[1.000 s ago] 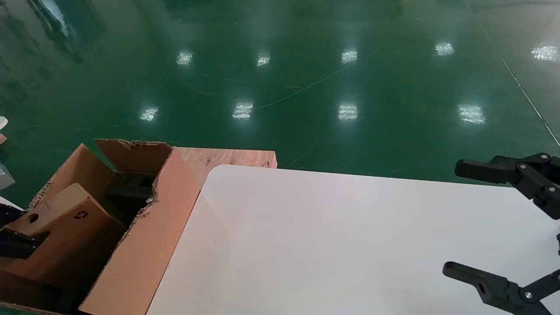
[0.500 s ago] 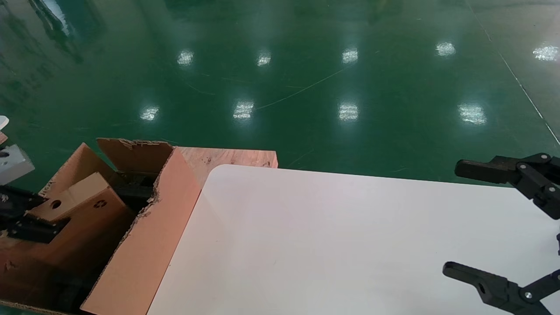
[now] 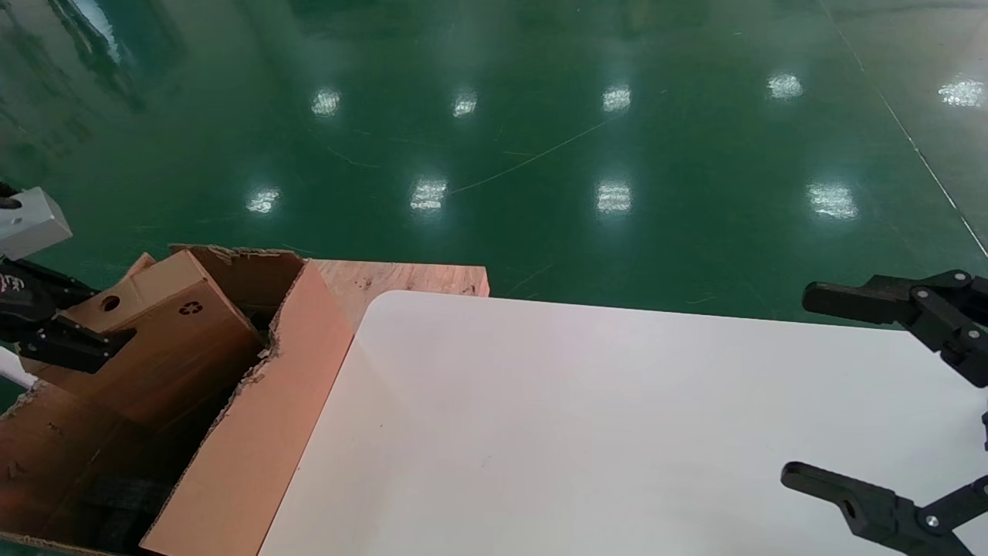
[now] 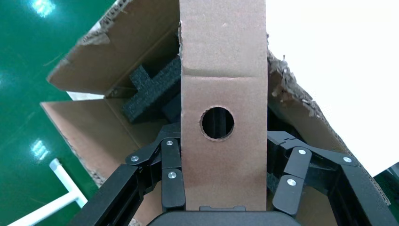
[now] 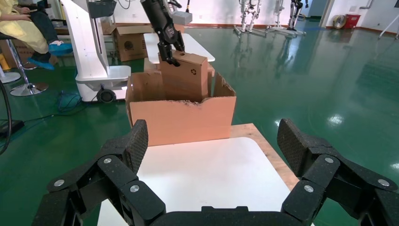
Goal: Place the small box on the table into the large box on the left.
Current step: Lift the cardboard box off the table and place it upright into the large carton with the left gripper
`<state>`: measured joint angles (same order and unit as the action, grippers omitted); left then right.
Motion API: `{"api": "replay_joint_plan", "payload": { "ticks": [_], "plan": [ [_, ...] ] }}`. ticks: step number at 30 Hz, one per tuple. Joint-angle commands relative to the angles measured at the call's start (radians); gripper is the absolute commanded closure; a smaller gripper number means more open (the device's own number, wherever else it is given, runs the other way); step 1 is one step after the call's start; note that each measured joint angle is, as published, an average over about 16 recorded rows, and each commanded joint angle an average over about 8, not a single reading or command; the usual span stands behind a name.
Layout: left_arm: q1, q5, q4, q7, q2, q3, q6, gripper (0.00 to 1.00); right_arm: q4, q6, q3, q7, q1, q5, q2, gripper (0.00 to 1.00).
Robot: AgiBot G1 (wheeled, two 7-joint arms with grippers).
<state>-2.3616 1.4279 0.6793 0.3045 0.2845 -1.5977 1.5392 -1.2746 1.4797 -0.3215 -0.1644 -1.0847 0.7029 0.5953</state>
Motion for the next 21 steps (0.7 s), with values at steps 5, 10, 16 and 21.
{"api": "replay_joint_plan", "payload": {
  "ticks": [5, 10, 16, 21],
  "plan": [
    [0.016, -0.011, -0.001, -0.012, -0.023, -0.005, -0.01, 1.0, 0.0, 0.0, 0.0, 0.0, 0.0, 0.0, 0.0, 0.0],
    [0.02, -0.009, -0.004, -0.015, -0.043, -0.008, -0.017, 1.0, 0.0, 0.0, 0.0, 0.0, 0.0, 0.0, 0.0, 0.0],
    [0.024, -0.006, -0.022, -0.019, -0.063, -0.01, -0.025, 1.0, 0.0, 0.0, 0.0, 0.0, 0.0, 0.0, 0.0, 0.0],
    [0.023, 0.003, -0.038, -0.028, -0.075, -0.012, -0.029, 1.0, 0.0, 0.0, -0.001, 0.0, 0.0, 0.0, 0.0, 0.0]
  ]
}}
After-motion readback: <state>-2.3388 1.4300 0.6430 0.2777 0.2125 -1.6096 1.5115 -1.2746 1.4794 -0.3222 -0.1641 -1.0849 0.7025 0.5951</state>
